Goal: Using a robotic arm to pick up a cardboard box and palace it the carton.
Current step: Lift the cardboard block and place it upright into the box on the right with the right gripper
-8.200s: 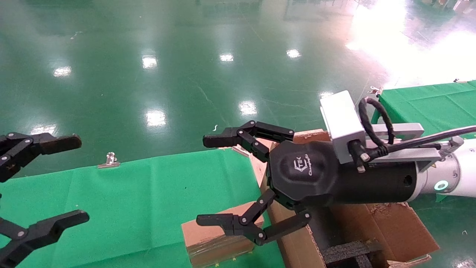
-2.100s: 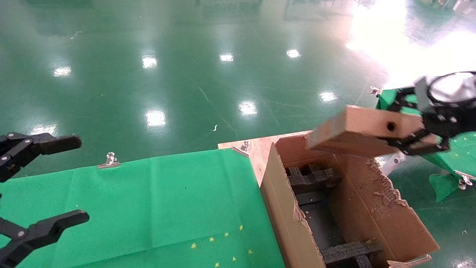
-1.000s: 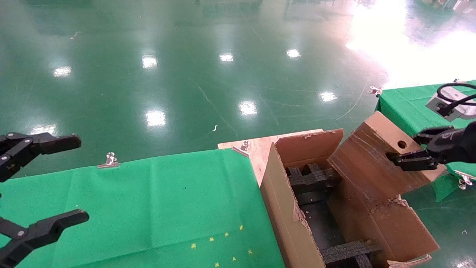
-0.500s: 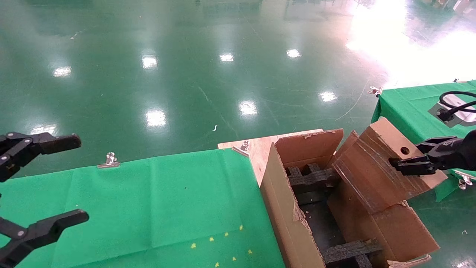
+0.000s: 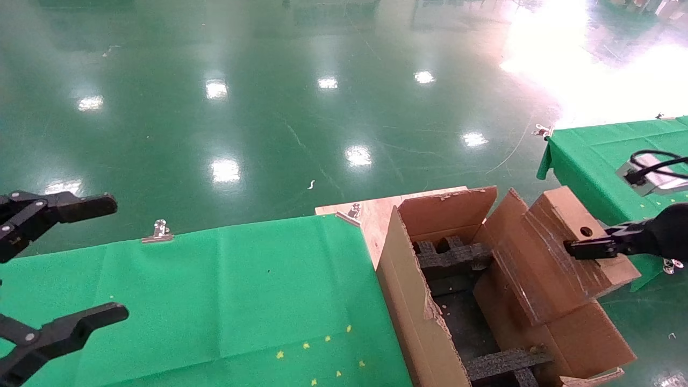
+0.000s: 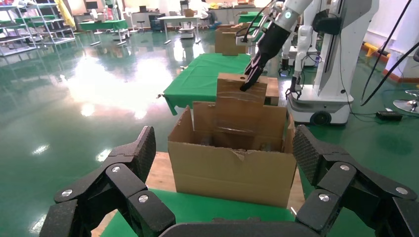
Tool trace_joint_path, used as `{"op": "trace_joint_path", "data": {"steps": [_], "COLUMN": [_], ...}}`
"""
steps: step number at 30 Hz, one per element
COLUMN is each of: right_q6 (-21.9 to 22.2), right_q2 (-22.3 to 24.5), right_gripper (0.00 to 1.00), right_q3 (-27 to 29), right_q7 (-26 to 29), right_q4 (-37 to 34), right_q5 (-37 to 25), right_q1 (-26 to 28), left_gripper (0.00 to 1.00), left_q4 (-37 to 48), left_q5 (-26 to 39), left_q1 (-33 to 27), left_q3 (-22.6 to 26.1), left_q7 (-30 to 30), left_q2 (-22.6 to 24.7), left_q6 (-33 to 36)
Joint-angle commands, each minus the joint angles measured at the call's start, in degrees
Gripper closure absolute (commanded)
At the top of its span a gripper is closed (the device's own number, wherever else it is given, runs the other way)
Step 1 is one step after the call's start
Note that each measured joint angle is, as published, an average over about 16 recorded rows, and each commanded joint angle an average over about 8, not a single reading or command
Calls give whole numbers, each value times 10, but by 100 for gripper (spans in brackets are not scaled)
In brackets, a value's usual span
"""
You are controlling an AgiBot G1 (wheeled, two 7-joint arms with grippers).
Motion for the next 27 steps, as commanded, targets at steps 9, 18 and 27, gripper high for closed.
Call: {"op": "trace_joint_path", "data": {"steps": [9, 18, 27], "right_q6": [79, 159, 215], "right_q2": [4, -15, -41], "right_gripper": [100, 100, 100], "right_q3": [-27, -47, -64], "right_q7": [62, 92, 111], "right_q4": [37, 42, 41], "right_q5": [2, 8, 11], "right_q1": [-53, -103, -147], "left_gripper": [0, 0, 0], "left_q4": [0, 0, 0], "left_q5": [0, 0, 0], "left_q1": [0, 0, 0], "left_q3": [0, 0, 0], "left_q7": [0, 0, 0], "left_q2": [0, 0, 0], "left_q6": [0, 0, 0]}}
